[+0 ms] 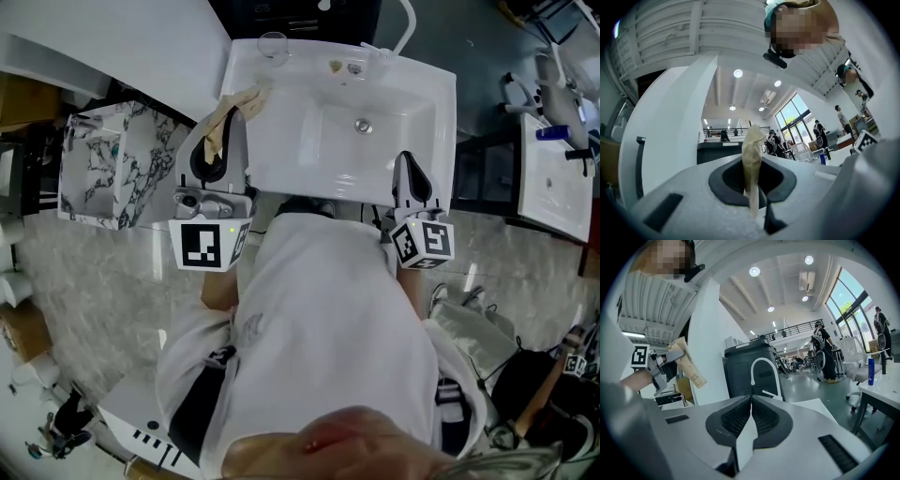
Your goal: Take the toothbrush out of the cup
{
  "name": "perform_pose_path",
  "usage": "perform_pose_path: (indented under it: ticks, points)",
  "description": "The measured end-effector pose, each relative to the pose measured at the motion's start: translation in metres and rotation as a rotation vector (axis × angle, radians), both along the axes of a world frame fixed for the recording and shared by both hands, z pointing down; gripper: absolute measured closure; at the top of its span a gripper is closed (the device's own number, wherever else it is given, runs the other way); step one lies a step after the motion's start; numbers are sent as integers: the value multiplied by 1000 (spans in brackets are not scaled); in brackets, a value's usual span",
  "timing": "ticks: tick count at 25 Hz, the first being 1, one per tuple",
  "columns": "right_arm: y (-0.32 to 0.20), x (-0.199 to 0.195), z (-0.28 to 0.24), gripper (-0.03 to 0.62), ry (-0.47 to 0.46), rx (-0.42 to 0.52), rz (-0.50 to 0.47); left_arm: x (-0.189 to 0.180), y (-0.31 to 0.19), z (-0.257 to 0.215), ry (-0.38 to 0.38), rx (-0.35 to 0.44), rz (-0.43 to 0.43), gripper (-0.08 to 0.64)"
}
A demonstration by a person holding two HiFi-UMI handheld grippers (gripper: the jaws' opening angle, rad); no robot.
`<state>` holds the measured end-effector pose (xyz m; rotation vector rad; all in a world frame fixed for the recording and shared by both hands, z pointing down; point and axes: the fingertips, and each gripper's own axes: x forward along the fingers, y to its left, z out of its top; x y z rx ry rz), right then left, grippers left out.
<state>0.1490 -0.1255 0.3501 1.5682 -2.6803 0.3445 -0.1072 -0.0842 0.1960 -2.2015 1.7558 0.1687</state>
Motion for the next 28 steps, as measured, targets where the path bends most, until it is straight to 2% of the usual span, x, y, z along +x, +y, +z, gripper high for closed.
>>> perform_pose_path:
  ticks: [6,13,28]
  points:
    - [7,2,3,574,7,-3,-6,9,13,29,23,-51,6,531]
    - [11,5,5,574,8,-8,-10,14,20,58,-7,-119,17,531]
    - [13,1,9,574,14,-22,-17,20,26,105,56,-226,24,531]
